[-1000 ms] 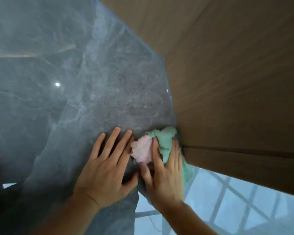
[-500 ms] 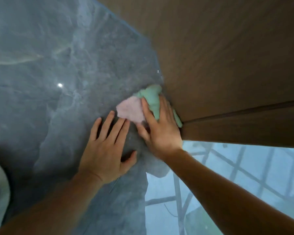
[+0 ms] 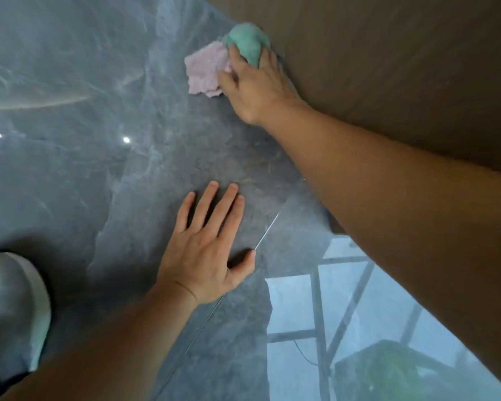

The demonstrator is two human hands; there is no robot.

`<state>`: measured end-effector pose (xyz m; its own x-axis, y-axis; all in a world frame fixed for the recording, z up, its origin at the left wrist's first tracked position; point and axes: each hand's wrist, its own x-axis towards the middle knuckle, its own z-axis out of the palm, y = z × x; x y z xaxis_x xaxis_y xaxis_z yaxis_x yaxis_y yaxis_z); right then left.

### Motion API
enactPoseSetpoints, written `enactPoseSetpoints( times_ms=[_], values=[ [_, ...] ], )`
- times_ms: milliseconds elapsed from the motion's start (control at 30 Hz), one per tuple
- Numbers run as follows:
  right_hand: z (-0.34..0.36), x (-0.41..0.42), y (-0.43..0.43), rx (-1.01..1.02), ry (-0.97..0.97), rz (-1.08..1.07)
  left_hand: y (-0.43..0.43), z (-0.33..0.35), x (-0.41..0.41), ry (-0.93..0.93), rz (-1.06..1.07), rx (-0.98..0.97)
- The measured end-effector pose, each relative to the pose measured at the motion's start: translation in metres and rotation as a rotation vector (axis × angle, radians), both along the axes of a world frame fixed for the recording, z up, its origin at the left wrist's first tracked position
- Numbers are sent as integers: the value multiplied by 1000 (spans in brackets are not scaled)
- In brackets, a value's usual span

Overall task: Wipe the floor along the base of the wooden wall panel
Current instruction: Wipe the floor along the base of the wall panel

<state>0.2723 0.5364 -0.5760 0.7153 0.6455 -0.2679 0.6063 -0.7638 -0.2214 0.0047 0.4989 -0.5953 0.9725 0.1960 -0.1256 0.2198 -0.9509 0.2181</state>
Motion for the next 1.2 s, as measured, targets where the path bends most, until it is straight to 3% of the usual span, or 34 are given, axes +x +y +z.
enactPoseSetpoints(
  times_ms=[133, 300, 500, 633, 733, 867, 1000, 1100, 1200],
  values=[
    [3, -52, -49, -18, -31, 131, 0, -1, 0, -3, -23, -2],
    [6, -138, -152, -61, -32, -70, 3, -3, 0, -13, -34, -19],
    [-2, -102, -68, -44, 81, -251, 1, -3, -1, -37, -25, -20],
    [9, -20, -14, -18, 56, 82, -1, -5, -2, -45, -15, 4],
    [11, 9, -12, -28, 120, 78, 0, -6, -1, -45, -21, 13],
    [7, -75, -93, 29, 0, 75, 0, -5, -1, -42, -22, 8],
    [13, -164, -200, 39, 86, 80, 3, -5, -2, -49, -40, -6],
    [13, -172, -200, 44, 192, 7, 2, -5, -1, -52, -41, 1],
    [13, -130, -145, 98, 226, -28, -1, -7, -2, -53, -24, 36]
  ],
)
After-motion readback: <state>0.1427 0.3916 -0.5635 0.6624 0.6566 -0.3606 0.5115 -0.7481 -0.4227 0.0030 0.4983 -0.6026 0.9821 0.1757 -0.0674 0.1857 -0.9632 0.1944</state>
